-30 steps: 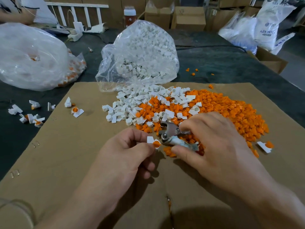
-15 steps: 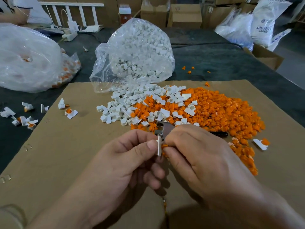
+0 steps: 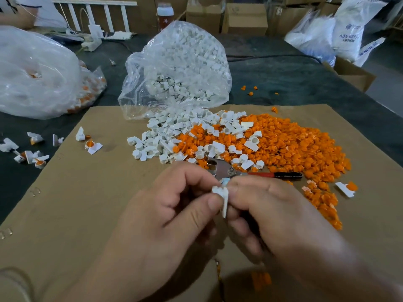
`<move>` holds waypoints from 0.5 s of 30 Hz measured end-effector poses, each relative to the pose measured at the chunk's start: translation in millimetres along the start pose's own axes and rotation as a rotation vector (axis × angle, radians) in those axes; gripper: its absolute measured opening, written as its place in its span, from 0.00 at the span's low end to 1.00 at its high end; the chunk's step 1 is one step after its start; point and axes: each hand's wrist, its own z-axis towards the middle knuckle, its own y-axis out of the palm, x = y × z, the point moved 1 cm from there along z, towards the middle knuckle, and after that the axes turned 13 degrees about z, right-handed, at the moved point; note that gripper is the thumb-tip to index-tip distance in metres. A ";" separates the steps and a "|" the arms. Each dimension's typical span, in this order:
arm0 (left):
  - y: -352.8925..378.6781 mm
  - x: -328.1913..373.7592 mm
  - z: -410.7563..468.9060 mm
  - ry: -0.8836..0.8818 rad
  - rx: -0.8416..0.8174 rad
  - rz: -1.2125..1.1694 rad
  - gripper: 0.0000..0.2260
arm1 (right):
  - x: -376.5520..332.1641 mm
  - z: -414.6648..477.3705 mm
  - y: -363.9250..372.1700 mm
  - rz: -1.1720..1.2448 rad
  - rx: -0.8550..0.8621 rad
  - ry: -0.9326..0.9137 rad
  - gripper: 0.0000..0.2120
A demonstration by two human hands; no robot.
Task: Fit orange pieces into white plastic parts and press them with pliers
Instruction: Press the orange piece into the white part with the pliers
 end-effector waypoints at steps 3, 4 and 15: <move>-1.2 -2.2 6.0 -0.268 -0.033 -0.387 0.08 | -4.9 -1.0 -5.7 -0.706 0.130 -0.440 0.09; -2.2 -3.1 6.8 -0.317 -0.057 -0.446 0.09 | -5.2 -0.5 -7.1 -0.768 0.114 -0.506 0.08; -2.5 -0.8 6.8 -0.350 -0.163 -0.563 0.09 | -1.8 1.0 -1.5 -0.675 0.119 -0.447 0.14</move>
